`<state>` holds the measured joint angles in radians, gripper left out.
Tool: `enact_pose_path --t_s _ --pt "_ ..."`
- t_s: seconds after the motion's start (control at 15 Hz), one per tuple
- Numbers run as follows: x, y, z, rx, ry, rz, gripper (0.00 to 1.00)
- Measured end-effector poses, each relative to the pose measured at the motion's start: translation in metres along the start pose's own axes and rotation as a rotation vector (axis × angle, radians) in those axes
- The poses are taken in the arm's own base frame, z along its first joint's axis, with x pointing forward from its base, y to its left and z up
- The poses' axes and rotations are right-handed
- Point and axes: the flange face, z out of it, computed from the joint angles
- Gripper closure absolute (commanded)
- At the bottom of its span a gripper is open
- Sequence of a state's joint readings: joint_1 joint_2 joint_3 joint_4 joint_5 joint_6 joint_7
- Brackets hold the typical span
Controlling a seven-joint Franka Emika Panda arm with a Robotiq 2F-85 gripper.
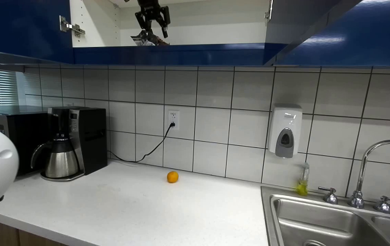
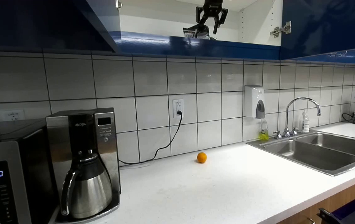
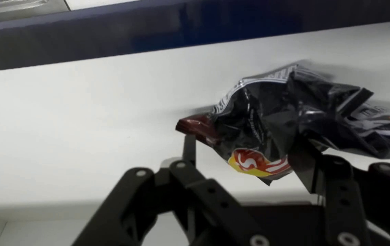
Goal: Put the black packet in the upper cabinet.
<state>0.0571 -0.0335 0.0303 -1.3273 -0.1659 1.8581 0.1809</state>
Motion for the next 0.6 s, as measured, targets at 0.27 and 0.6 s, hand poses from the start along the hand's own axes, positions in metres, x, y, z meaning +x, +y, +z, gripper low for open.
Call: enact_pose_path --t_s 0.27,0.6 --pt "0.0009 -0.0005 -0.0035 0.002 0.007 0.0 0.0" --pt "0.0014 -0.0002 -0.0051 -0.001 0.011 -0.001 0.0"
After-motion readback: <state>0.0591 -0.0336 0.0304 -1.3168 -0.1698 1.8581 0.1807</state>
